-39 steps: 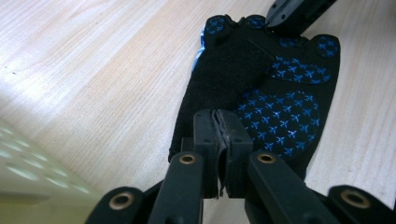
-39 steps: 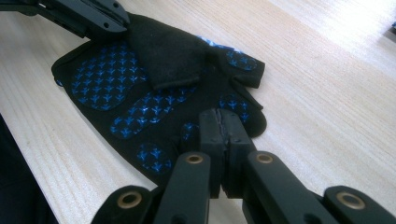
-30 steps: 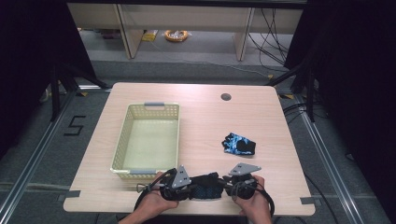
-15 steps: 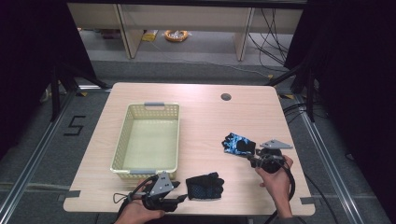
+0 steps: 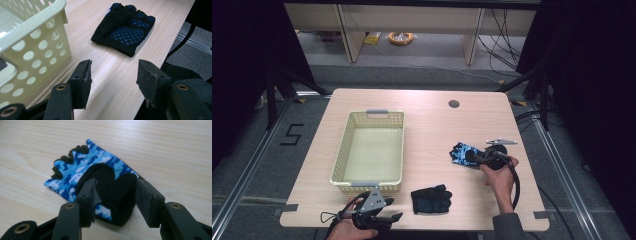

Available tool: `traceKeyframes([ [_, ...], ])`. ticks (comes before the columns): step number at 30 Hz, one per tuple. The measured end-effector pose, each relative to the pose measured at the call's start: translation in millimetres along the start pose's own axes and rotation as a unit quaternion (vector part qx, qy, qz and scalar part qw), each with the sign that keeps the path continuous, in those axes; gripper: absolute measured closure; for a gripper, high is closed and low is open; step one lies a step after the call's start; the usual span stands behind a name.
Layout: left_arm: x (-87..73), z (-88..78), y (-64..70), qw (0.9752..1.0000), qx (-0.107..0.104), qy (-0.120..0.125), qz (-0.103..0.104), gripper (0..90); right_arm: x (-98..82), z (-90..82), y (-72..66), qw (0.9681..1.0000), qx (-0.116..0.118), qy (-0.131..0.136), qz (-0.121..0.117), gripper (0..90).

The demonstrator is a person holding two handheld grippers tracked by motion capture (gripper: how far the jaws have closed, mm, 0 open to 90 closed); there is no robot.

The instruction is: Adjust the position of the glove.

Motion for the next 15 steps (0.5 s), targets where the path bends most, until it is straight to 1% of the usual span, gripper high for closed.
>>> traceKeyframes([
  [1, 0.0, -0.1, 0.4, 1.0000, -0.001, 0.001, 0.000, 45.2, 0.6, -1.2, -2.8, 0.9998, 0.003, -0.005, 0.019, 55.1],
  [2, -0.9, 0.2, 1.8, 0.9999, -0.002, 0.001, -0.012, 45.5, 0.3, -2.1, -1.8, 0.9999, -0.001, -0.007, 0.009, 56.0],
  [3, -1.2, 0.3, 1.7, 0.9999, -0.001, 0.001, -0.013, 45.8, 0.1, -2.1, -1.1, 1.0000, 0.000, -0.007, 0.001, 58.1],
  [4, -0.6, 0.2, 0.6, 1.0000, -0.001, 0.001, -0.004, 46.1, 0.3, -2.5, -1.0, 1.0000, 0.004, -0.004, -0.001, 64.0],
  [5, -0.2, 0.2, 0.2, 1.0000, -0.004, 0.000, 0.000, 46.1, 0.7, -3.1, -1.6, 1.0000, 0.006, -0.001, 0.001, 65.5],
  [6, -0.4, 0.6, 1.0, 1.0000, -0.003, 0.002, -0.007, 46.1, 0.3, -3.8, -1.3, 1.0000, 0.006, -0.003, 0.004, 65.4],
  [7, -0.5, 0.3, 0.9, 1.0000, -0.003, 0.000, -0.005, 46.1, 0.7, -1.6, -1.3, 0.9997, 0.016, 0.002, 0.020, 64.1],
  [8, -0.3, 0.1, 0.5, 1.0000, -0.004, -0.001, 0.000, 46.1, 0.4, -1.3, -0.8, 0.9995, 0.015, 0.000, 0.027, 62.1],
  [9, -0.2, -0.1, 0.7, 1.0000, -0.004, -0.001, -0.001, 46.1, -0.6, -0.8, 0.8, 0.9994, 0.017, -0.003, 0.029, 60.3],
  [10, -0.1, -0.2, 0.2, 1.0000, -0.001, -0.001, 0.000, 46.1, -1.2, 1.6, 3.9, 0.9998, 0.005, -0.002, 0.020, 58.3],
  [11, -0.3, -0.5, 0.1, 1.0000, -0.001, -0.003, 0.000, 46.0, -1.0, 2.6, 4.1, 0.9996, 0.005, -0.005, 0.028, 58.0],
  [12, -0.6, 0.0, 2.4, 0.9998, -0.006, 0.000, -0.017, 46.0, 0.1, 3.7, 2.0, 0.9990, 0.012, -0.005, 0.044, 57.3],
  [13, 0.5, -0.1, 0.4, 1.0000, -0.002, 0.001, -0.001, 46.0, -0.5, 6.5, 2.7, 0.9991, 0.015, -0.009, 0.039, 56.6],
  [14, 0.5, 0.1, 0.2, 1.0000, -0.002, 0.001, -0.003, 45.9, -1.0, 10.8, 2.4, 0.9990, 0.013, -0.017, 0.039, 55.7],
  [15, 0.4, -0.1, -0.1, 1.0000, -0.001, -0.001, -0.002, 45.7, -2.0, 13.7, 3.3, 0.9993, 0.007, -0.020, 0.030, 55.7],
])
Point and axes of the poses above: each handheld gripper's, and its own axes: z roughly forward along the jaws, x roughly out of its top, y roughly to its right, the point moved 5 cm from there along z, roughly forward along the jaws, and after that the axes turned 13 degrees about -z, right-handed, at the moved point
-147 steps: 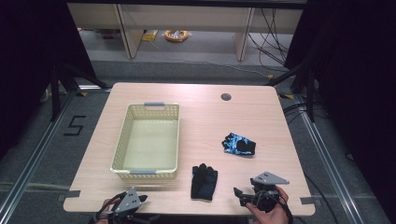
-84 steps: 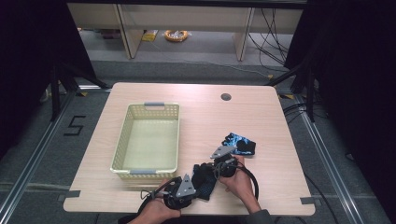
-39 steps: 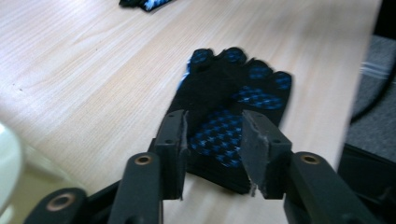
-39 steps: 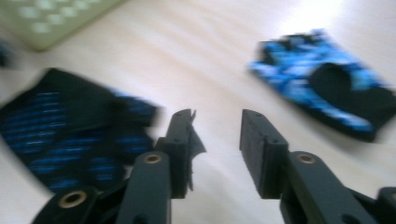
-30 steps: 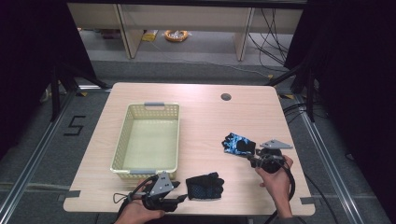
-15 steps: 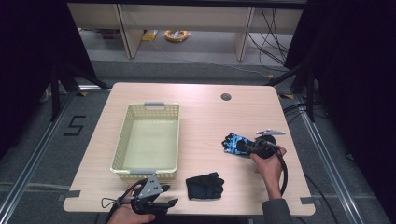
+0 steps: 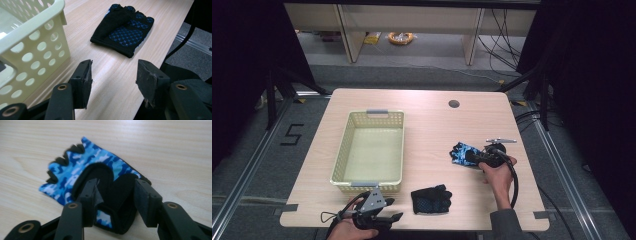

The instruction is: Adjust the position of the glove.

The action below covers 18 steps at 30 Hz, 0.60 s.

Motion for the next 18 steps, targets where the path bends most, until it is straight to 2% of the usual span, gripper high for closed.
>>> traceKeyframes([
  [1, -0.1, -0.1, 0.5, 1.0000, -0.001, 0.002, -0.002, 45.7, -0.5, 3.3, 0.0, 1.0000, -0.001, -0.004, -0.001, 56.3],
  [2, -0.4, -1.2, -0.6, 1.0000, 0.001, -0.004, 0.005, 45.7, 0.2, 5.9, 0.5, 1.0000, -0.003, -0.002, 0.009, 57.7],
  [3, -0.3, -1.1, -0.6, 1.0000, 0.003, -0.001, 0.003, 45.7, 0.3, 6.7, 0.3, 0.9999, -0.002, -0.005, 0.011, 59.8],
  [4, 0.3, -0.5, 1.0, 1.0000, -0.003, 0.005, -0.008, 45.7, 2.6, 6.8, -2.5, 0.9996, 0.001, 0.000, 0.027, 62.0],
  [5, 0.6, 0.2, 1.3, 0.9999, -0.003, 0.009, -0.013, 45.7, 3.0, 7.3, -3.3, 0.9996, -0.002, 0.001, 0.030, 65.3],
  [7, 0.5, 0.5, 0.2, 0.9999, -0.001, 0.008, -0.007, 45.8, 3.7, 7.2, -4.5, 0.9997, -0.001, 0.007, 0.022, 72.8],
  [8, -0.6, 1.8, 0.4, 0.9998, 0.006, 0.007, -0.016, 45.8, 3.7, 6.1, -4.2, 0.9998, 0.001, 0.010, 0.020, 74.0],
  [9, -0.6, 1.7, 0.1, 0.9998, 0.009, 0.008, -0.013, 45.9, 2.4, 5.0, -2.6, 0.9999, 0.006, 0.011, 0.012, 75.6],
  [10, -0.8, -0.6, 1.1, 0.9999, -0.003, 0.000, -0.014, 46.0, 1.4, 6.5, 0.5, 0.9999, 0.000, 0.017, 0.001, 82.9],
  [11, -0.3, -0.1, 1.0, 1.0000, -0.004, 0.007, -0.006, 46.0, 3.4, 4.5, -0.8, 0.9990, 0.018, 0.039, 0.013, 85.9],
  [12, 0.2, 0.2, 1.5, 0.9999, -0.003, 0.009, -0.011, 46.0, 4.8, 3.2, 0.0, 0.9984, 0.023, 0.051, 0.010, 86.0],
  [13, 0.3, 0.1, 0.1, 1.0000, 0.001, 0.007, -0.007, 46.0, 6.4, 2.2, 1.1, 0.9975, 0.022, 0.067, 0.007, 86.1],
  [14, -0.5, -0.1, 0.6, 0.9999, -0.001, 0.004, -0.017, 46.1, 7.0, -0.1, 0.8, 0.9978, 0.018, 0.064, 0.008, 86.1],
  [15, -0.5, -0.6, 0.5, 0.9999, 0.000, 0.004, -0.016, 46.1, 9.2, -3.7, 0.1, 0.9965, 0.027, 0.079, 0.006, 86.1],
  [17, 0.5, -2.4, -2.2, 1.0000, 0.003, 0.000, 0.006, 46.2, 12.7, -11.3, -2.4, 0.9956, 0.034, 0.086, 0.009, 86.2],
  [18, 0.7, -1.9, 0.0, 0.9999, -0.003, 0.007, -0.008, 46.2, 15.7, -15.5, -3.6, 0.9938, 0.042, 0.103, 0.010, 86.2],
])
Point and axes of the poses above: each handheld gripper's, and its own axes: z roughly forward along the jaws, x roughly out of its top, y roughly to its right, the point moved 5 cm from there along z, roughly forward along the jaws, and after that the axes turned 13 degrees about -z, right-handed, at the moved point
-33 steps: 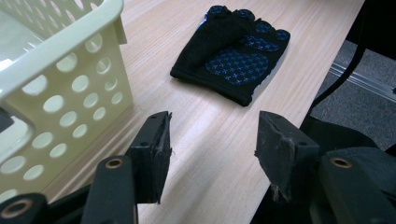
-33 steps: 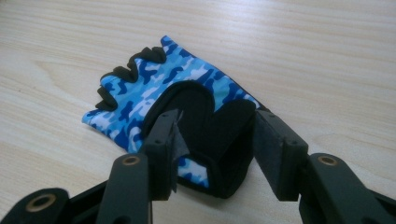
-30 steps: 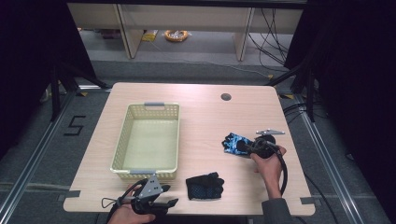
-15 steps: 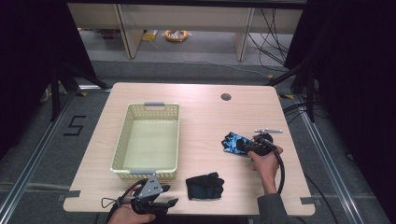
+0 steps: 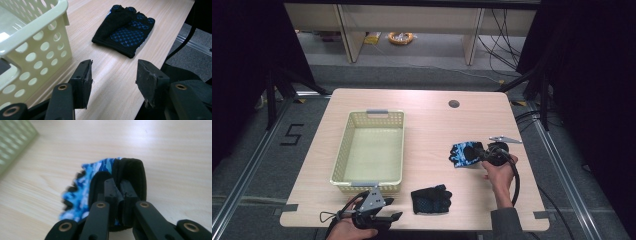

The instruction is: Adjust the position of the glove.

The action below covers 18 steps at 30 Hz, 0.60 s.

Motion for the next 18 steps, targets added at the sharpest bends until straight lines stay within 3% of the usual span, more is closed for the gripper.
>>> traceKeyframes([
  [2, 0.9, -0.7, -0.1, 1.0000, 0.000, 0.003, 0.003, 46.4, 5.5, -9.9, -5.4, 0.9999, 0.014, 0.006, -0.003, 86.2],
  [3, 1.1, -0.1, 0.1, 1.0000, -0.002, 0.006, 0.003, 46.4, 9.7, -16.6, -12.8, 0.9995, 0.022, 0.017, 0.017, 86.1],
  [4, 1.2, -0.9, 0.0, 1.0000, 0.000, 0.003, 0.005, 46.4, 11.7, -19.9, -10.9, 0.9993, 0.026, 0.023, -0.011, 86.2],
  [7, 1.3, -1.3, 0.0, 1.0000, -0.004, -0.002, 0.003, 46.5, 20.3, -36.3, -20.8, 0.9975, 0.053, 0.047, -0.009, 86.2],
  [8, 1.1, -1.0, 1.1, 1.0000, 0.000, 0.005, -0.007, 46.5, 22.1, -39.6, -23.4, 0.9967, 0.060, 0.053, -0.012, 86.2],
  [10, 2.2, -0.9, 0.7, 1.0000, 0.000, 0.009, -0.004, 46.5, 26.3, -48.0, -30.9, 0.9950, 0.076, 0.063, -0.013, 86.2],
  [13, 3.2, -2.2, 0.7, 0.9999, 0.003, 0.011, -0.012, 46.0, 29.1, -58.6, -45.3, 0.9915, 0.104, 0.076, -0.020, 86.1],
  [14, 3.6, -2.7, -0.3, 0.9999, 0.001, 0.009, -0.005, 45.8, 28.4, -63.3, -52.3, 0.9895, 0.120, 0.077, -0.024, 86.2],
  [15, 3.9, -1.4, 1.3, 0.9996, 0.000, 0.017, -0.022, 45.4, 26.8, -66.2, -57.2, 0.9884, 0.127, 0.078, -0.028, 86.2],
  [16, 5.0, -2.9, -1.4, 1.0000, 0.002, 0.009, 0.001, 45.0, 25.7, -69.1, -60.9, 0.9872, 0.135, 0.080, -0.031, 86.2],
  [18, 5.5, -2.7, -1.0, 0.9999, 0.003, 0.010, -0.004, 44.1, 21.2, -76.2, -74.2, 0.9841, 0.159, 0.077, -0.017, 86.1],
])
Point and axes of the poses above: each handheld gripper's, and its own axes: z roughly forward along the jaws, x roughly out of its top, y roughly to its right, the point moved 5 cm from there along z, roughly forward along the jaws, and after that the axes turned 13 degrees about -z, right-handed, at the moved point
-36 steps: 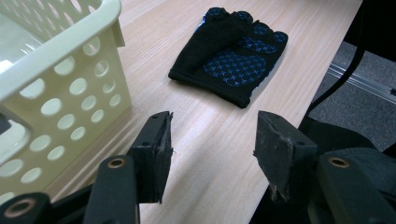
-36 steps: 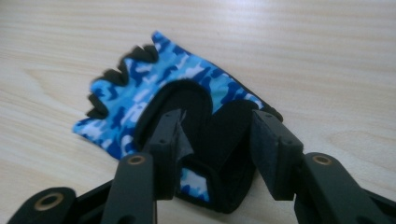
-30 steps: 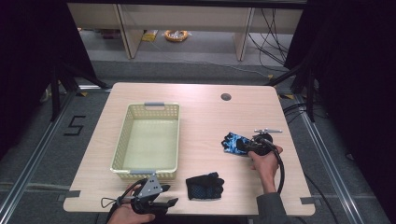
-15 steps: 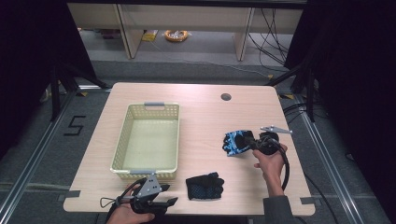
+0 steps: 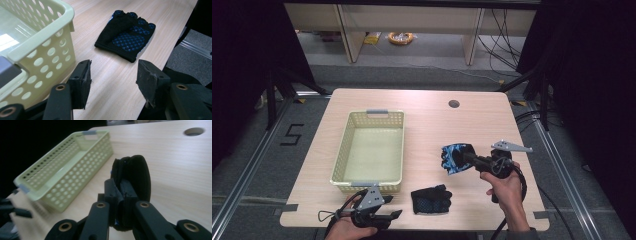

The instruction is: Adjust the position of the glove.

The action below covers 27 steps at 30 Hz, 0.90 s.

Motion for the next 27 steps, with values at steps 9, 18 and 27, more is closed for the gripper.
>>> traceKeyframes([
  [9, 6.9, -0.5, -2.5, 0.9999, 0.005, 0.008, -0.007, 41.7, -15.2, -2.4, -41.8, 0.9975, 0.064, -0.007, -0.027, 86.1],
  [18, 8.6, 0.6, -1.6, 0.9997, 0.004, 0.010, -0.020, 40.3, -28.5, 3.3, -75.6, 0.9934, 0.113, -0.019, -0.012, 86.1],
  [27, 10.0, 1.2, -2.4, 0.9999, 0.005, 0.009, -0.011, 39.9, -47.1, 15.2, -89.0, 0.9898, 0.140, -0.024, -0.004, 86.1],
])
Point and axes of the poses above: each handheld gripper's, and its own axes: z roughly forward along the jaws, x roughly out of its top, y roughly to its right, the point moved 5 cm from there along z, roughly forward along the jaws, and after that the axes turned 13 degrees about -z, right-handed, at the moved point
